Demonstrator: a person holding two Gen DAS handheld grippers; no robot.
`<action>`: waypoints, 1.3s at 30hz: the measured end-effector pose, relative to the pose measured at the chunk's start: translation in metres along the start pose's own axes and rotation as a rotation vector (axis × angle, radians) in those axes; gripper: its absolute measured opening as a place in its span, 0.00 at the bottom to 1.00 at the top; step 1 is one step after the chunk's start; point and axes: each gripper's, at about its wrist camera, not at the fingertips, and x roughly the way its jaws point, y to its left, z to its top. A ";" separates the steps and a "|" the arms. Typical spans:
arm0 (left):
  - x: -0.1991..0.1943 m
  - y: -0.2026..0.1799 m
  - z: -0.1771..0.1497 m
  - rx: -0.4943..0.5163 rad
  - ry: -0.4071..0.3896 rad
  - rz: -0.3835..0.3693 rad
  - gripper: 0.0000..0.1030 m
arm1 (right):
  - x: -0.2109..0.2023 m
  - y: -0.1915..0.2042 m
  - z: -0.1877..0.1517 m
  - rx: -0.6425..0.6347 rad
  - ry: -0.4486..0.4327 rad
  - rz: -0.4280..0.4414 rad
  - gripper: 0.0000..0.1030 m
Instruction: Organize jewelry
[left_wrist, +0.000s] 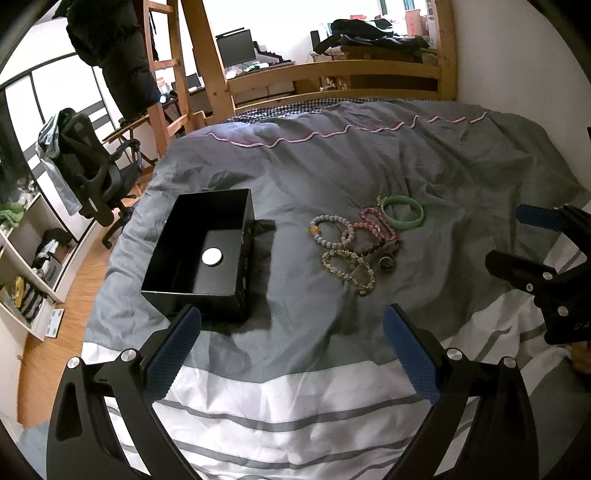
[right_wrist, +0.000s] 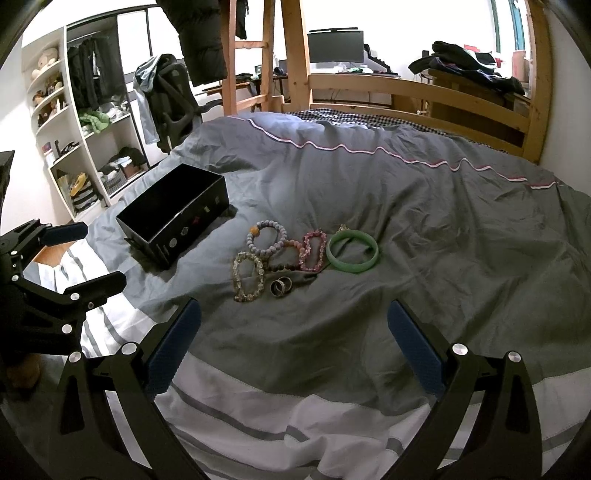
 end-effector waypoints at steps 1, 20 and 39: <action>0.000 0.000 0.000 0.001 -0.002 -0.001 0.94 | 0.000 0.000 0.000 0.000 0.000 0.000 0.97; -0.001 -0.001 -0.001 0.003 -0.002 -0.004 0.94 | 0.002 0.003 -0.001 -0.011 0.012 -0.002 0.97; 0.000 -0.006 -0.003 0.022 0.002 -0.020 0.94 | 0.002 0.003 -0.001 -0.010 0.012 0.002 0.97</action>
